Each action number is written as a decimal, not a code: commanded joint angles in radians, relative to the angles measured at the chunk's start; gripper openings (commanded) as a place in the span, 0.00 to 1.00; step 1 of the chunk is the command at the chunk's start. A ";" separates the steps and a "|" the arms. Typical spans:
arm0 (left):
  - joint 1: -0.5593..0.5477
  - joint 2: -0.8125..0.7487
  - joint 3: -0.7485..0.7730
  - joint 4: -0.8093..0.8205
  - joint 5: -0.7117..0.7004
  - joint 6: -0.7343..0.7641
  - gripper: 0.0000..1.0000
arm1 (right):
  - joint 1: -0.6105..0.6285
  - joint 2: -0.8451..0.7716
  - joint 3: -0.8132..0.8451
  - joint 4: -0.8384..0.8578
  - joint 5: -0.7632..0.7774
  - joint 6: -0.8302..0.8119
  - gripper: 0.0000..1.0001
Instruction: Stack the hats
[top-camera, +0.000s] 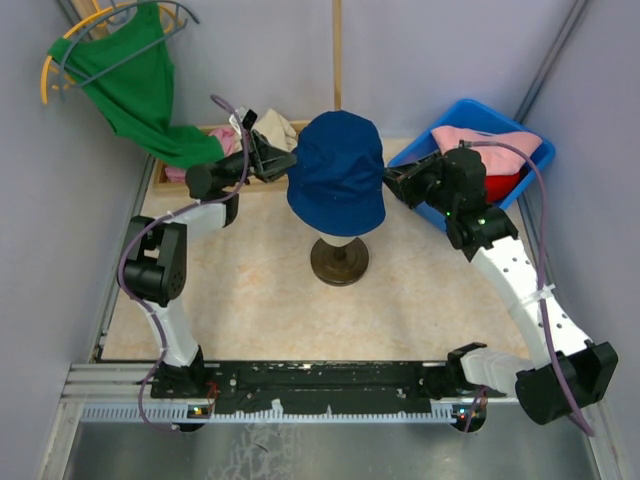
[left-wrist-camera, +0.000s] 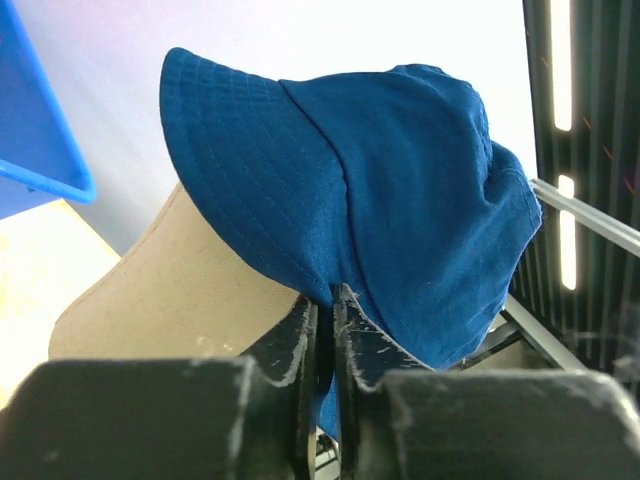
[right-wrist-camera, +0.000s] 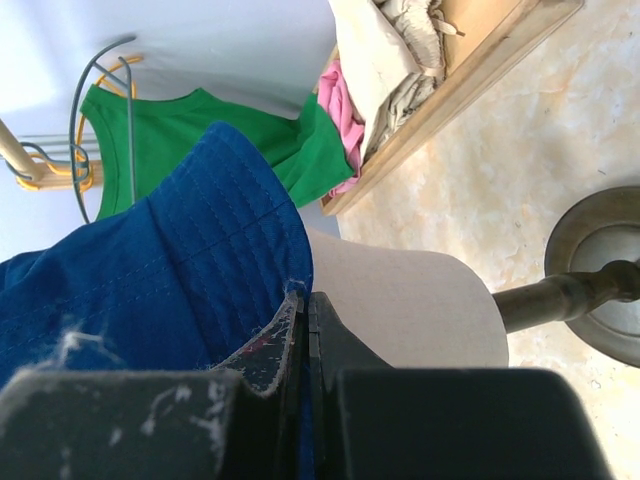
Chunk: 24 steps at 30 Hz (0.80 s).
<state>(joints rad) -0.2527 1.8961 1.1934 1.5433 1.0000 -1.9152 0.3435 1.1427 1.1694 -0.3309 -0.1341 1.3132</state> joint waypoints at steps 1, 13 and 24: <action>-0.005 0.016 -0.023 0.247 0.005 0.014 0.05 | -0.004 0.009 -0.001 0.004 -0.004 -0.019 0.00; 0.004 0.037 -0.198 0.247 0.046 0.079 0.00 | -0.061 -0.045 -0.068 -0.030 0.000 -0.035 0.00; 0.004 0.043 -0.260 0.247 0.104 0.094 0.00 | -0.065 -0.085 -0.206 -0.023 -0.010 -0.073 0.00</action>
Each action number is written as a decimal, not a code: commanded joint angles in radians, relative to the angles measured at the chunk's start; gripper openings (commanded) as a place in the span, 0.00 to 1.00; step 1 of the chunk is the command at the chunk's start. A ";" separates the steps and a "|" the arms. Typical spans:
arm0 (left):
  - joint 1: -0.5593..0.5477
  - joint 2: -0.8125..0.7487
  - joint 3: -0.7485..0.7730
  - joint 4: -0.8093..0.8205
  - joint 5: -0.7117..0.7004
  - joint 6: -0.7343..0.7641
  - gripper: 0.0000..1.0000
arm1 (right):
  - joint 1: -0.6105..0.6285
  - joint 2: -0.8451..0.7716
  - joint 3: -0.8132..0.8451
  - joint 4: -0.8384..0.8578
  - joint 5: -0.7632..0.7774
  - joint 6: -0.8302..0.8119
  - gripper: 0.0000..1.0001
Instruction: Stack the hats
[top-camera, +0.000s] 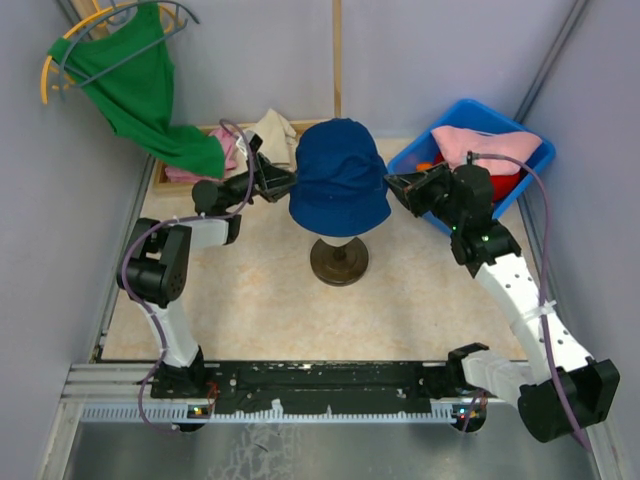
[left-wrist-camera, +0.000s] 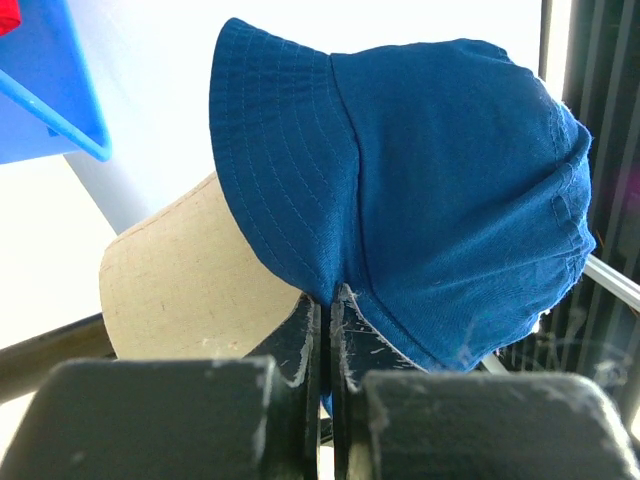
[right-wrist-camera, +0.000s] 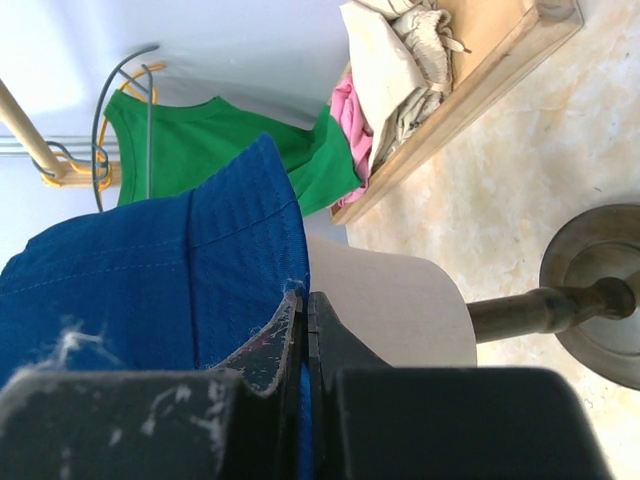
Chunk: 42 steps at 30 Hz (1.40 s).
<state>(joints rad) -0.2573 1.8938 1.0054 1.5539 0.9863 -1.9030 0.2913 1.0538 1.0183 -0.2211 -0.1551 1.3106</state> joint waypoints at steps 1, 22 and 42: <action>0.009 0.043 -0.075 0.236 0.117 0.081 0.00 | -0.012 0.007 -0.056 -0.127 0.010 -0.072 0.00; 0.026 0.019 0.011 0.220 0.041 0.069 0.49 | -0.060 -0.025 0.044 -0.164 0.119 -0.142 0.22; 0.164 -0.165 -0.053 -0.717 0.028 0.772 0.53 | -0.288 0.340 0.314 -0.300 0.658 -0.756 0.65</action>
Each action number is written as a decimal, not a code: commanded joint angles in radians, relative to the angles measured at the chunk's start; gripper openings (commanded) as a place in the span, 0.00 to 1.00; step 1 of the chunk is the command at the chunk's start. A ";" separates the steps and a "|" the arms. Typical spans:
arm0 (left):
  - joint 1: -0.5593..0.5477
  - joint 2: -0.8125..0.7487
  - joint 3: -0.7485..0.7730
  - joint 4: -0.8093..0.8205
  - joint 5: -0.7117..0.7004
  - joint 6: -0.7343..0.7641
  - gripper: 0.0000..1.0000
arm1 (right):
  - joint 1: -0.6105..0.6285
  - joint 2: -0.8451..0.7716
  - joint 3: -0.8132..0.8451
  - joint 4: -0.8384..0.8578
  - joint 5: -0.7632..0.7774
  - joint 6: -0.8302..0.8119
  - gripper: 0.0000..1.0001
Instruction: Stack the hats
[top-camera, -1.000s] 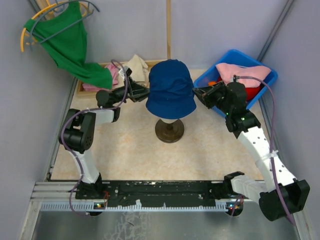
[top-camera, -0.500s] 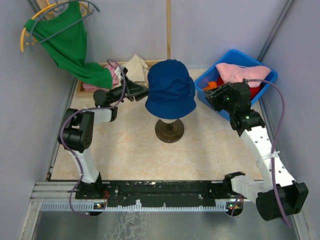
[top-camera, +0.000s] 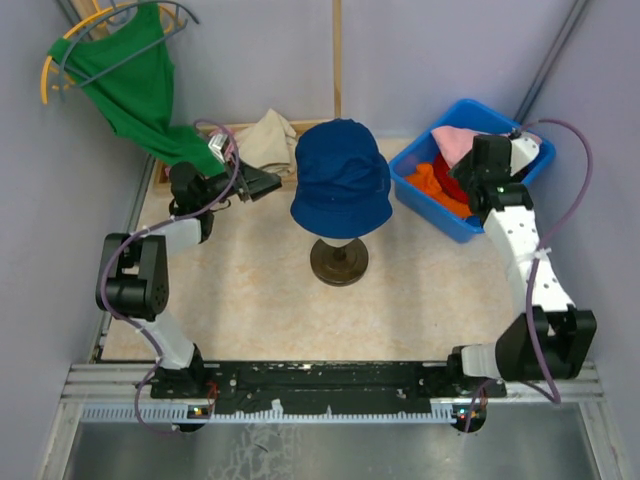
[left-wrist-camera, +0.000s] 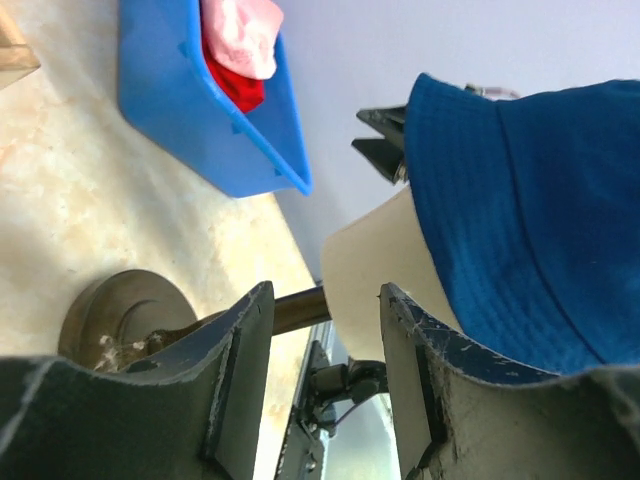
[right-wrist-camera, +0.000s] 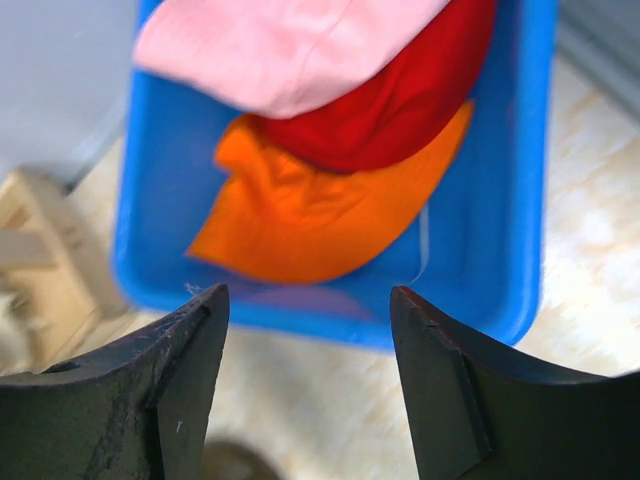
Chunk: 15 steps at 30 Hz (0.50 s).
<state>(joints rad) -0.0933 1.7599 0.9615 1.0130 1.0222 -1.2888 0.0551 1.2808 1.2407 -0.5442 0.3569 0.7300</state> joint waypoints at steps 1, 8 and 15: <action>0.001 -0.030 -0.012 -0.177 -0.006 0.158 0.53 | -0.061 0.153 0.118 0.034 0.150 -0.196 0.63; 0.013 -0.026 -0.042 -0.157 0.012 0.151 0.52 | -0.128 0.352 0.258 0.110 0.050 -0.254 0.61; 0.025 0.004 -0.093 -0.038 0.021 0.076 0.52 | -0.154 0.489 0.306 0.188 0.030 -0.257 0.66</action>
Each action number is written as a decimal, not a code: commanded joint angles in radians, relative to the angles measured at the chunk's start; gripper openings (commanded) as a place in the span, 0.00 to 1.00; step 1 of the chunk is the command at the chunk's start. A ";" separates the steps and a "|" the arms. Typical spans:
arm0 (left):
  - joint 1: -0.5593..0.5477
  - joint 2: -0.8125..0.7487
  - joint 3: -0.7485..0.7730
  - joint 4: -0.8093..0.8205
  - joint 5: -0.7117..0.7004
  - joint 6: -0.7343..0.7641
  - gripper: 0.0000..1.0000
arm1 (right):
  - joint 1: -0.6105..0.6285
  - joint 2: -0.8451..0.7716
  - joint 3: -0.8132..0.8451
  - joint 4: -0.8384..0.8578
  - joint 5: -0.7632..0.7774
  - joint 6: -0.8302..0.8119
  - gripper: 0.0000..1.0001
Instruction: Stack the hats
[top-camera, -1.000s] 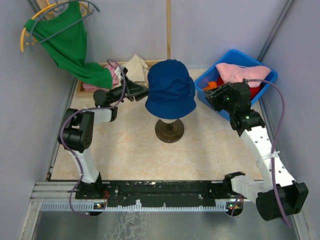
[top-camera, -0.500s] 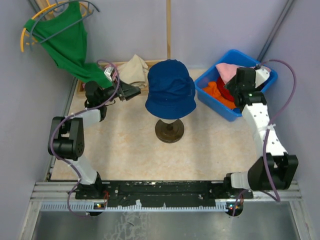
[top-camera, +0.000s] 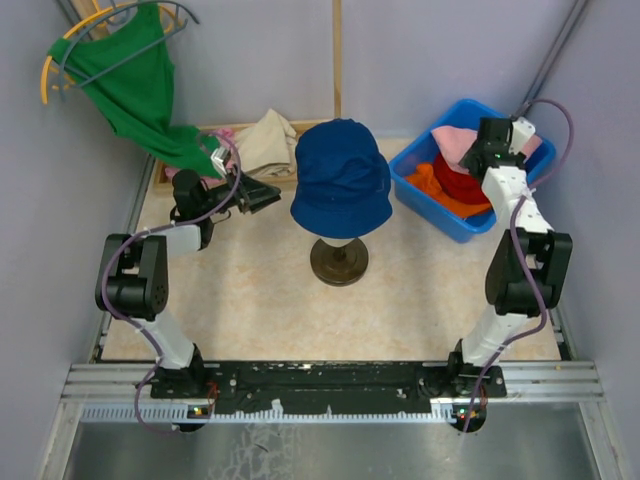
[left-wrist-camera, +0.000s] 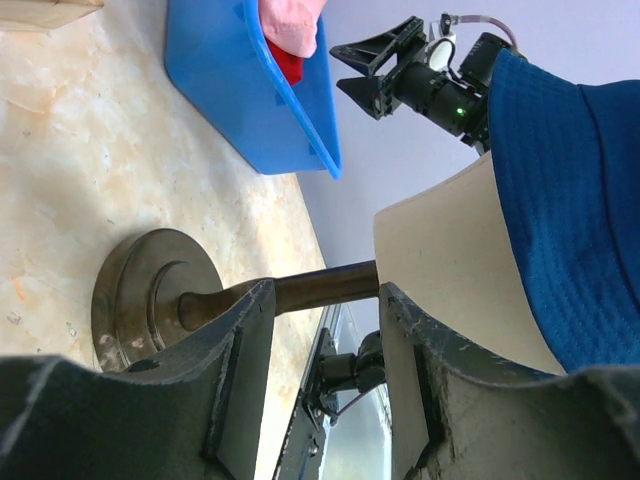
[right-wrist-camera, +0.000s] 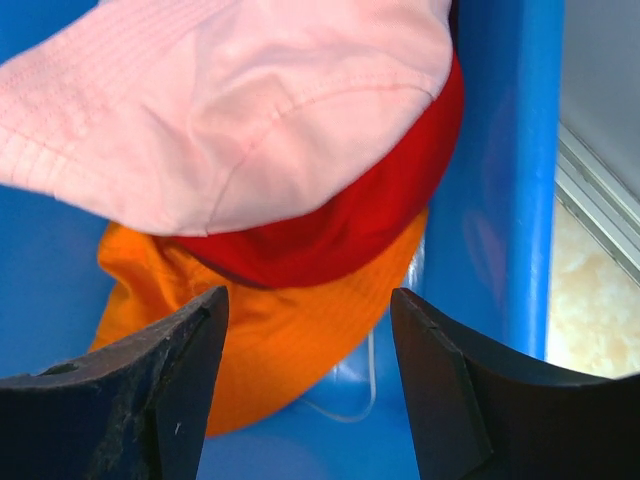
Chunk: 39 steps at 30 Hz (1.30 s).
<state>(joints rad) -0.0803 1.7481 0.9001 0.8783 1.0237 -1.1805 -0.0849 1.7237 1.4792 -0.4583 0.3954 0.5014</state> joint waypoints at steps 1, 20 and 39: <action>0.014 0.021 -0.036 0.122 0.022 -0.043 0.52 | -0.018 0.061 0.071 0.118 -0.014 -0.029 0.67; 0.026 0.100 -0.064 0.282 0.030 -0.139 0.50 | -0.056 0.328 0.281 0.156 0.053 -0.012 0.30; 0.027 0.126 -0.053 0.358 0.052 -0.199 0.51 | -0.058 -0.118 0.289 -0.116 -0.185 0.025 0.00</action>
<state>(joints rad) -0.0605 1.8576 0.8425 1.1854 1.0500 -1.3701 -0.1341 1.6798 1.6714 -0.5194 0.2882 0.4824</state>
